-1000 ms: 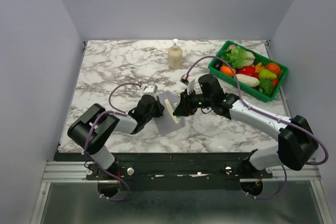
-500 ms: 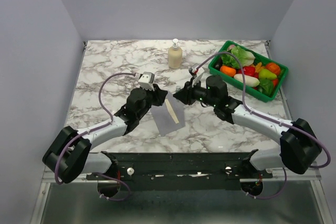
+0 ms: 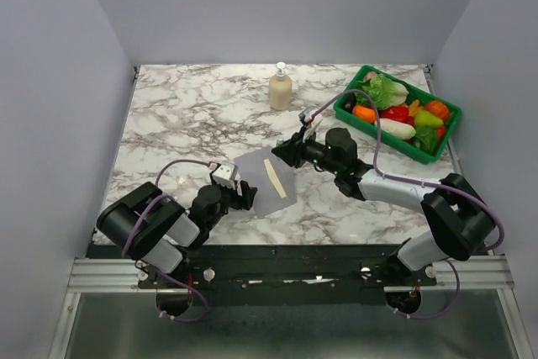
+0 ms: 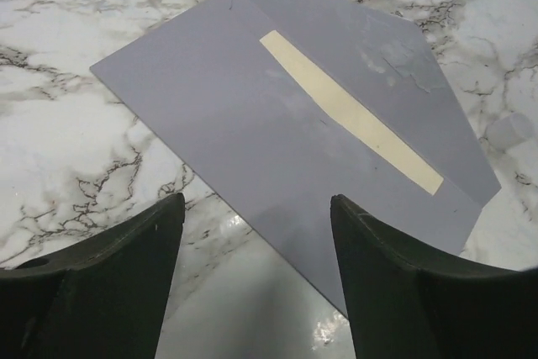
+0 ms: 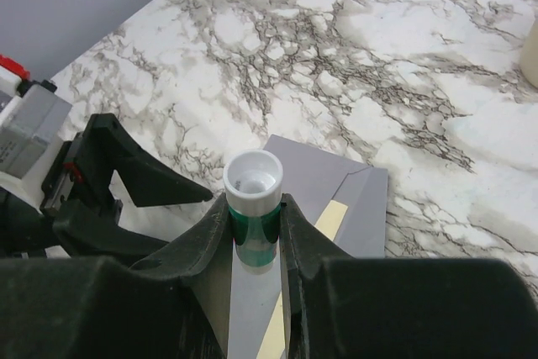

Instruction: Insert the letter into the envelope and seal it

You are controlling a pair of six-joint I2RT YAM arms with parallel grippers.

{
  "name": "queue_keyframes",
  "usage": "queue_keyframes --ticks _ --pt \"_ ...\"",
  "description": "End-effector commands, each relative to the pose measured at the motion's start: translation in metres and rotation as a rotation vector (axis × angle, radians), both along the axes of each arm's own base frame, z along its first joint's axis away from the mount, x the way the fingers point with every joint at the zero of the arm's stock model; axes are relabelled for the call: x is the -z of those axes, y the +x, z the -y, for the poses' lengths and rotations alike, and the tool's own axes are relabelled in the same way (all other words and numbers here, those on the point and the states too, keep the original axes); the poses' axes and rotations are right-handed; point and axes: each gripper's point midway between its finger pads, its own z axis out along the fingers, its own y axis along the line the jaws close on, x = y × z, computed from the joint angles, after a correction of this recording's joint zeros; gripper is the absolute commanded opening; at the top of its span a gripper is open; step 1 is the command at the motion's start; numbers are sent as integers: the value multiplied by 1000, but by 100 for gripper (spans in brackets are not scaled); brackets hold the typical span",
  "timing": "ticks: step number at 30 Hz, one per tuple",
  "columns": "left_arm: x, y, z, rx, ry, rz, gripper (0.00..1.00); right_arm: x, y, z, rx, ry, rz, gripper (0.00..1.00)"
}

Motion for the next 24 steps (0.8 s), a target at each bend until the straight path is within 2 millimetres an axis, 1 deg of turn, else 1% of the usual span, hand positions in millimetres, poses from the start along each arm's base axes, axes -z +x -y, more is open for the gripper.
queue_keyframes --ticks 1,3,6,7,11,13,18,20,24 --pt "-79 17 7 -17 -126 354 82 -6 2 -3 -6 29 33 1" --pt "-71 18 17 10 -89 352 83 -1 2 -1 -1 17 27 1" --pt "-68 17 30 67 -32 388 83 6 2 1 1 -4 17 1" --pt "-70 16 36 89 -25 404 83 10 1 2 -3 -15 12 1" --pt "-73 16 42 133 40 463 83 17 0 3 -4 -34 7 1" --pt "-70 13 44 152 54 465 83 18 0 3 -3 -40 7 1" --pt "-55 6 49 210 73 433 81 24 2 2 -2 -51 0 1" --pt "-58 4 51 231 89 459 80 25 3 2 -3 -57 -3 1" --pt "-66 5 51 241 123 515 79 26 4 1 -4 -64 -5 1"
